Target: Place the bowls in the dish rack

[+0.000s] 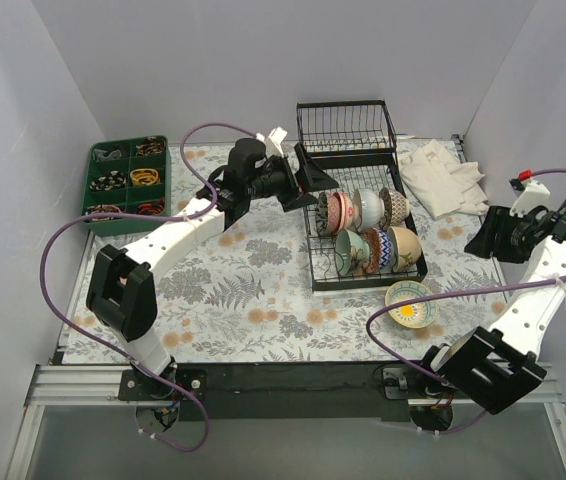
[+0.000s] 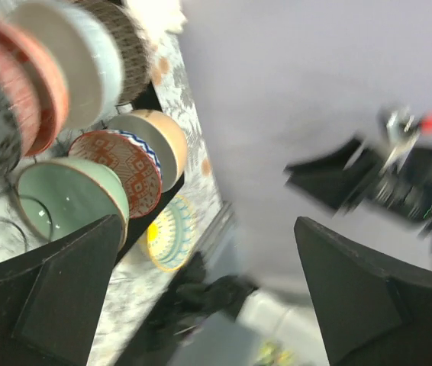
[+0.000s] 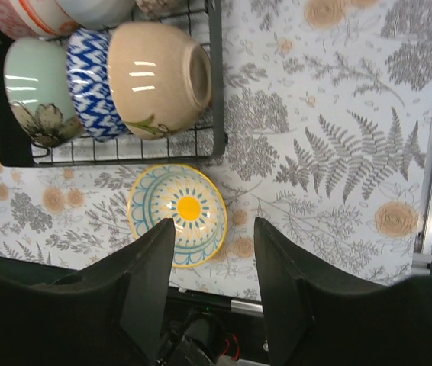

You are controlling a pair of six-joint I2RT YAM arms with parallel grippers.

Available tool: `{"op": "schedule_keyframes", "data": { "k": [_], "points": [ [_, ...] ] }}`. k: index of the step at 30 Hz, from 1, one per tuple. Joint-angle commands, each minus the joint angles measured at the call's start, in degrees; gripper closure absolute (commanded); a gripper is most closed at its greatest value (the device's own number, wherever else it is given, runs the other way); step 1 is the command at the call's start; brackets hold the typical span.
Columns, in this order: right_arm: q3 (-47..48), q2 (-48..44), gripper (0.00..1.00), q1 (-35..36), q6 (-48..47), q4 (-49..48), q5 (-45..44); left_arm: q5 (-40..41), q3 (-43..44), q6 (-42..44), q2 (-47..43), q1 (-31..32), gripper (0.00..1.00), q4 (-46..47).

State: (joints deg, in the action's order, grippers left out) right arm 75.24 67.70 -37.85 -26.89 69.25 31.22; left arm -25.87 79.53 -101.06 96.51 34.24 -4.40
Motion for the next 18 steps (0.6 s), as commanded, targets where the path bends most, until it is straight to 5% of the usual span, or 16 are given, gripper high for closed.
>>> {"op": "schedule_keyframes", "data": {
  "k": [1,9,13,18],
  "points": [
    [8.1,-1.7,0.44,0.1,-0.5,0.4,9.6,-16.7,6.0,32.6,-1.1,2.0,0.02,1.3],
    [23.0,-5.4,0.27,0.8,-6.1,6.2,20.9,-19.4,11.1,66.0,1.9,8.1,0.02,-16.0],
    [29.6,-4.7,0.26,5.6,-1.9,6.2,23.3,-15.4,16.9,84.3,6.2,15.3,0.02,-25.2],
    [39.3,-2.6,0.27,5.8,11.1,-1.5,33.5,-15.3,17.9,93.5,10.6,19.5,0.02,-26.0]
  ]
}}
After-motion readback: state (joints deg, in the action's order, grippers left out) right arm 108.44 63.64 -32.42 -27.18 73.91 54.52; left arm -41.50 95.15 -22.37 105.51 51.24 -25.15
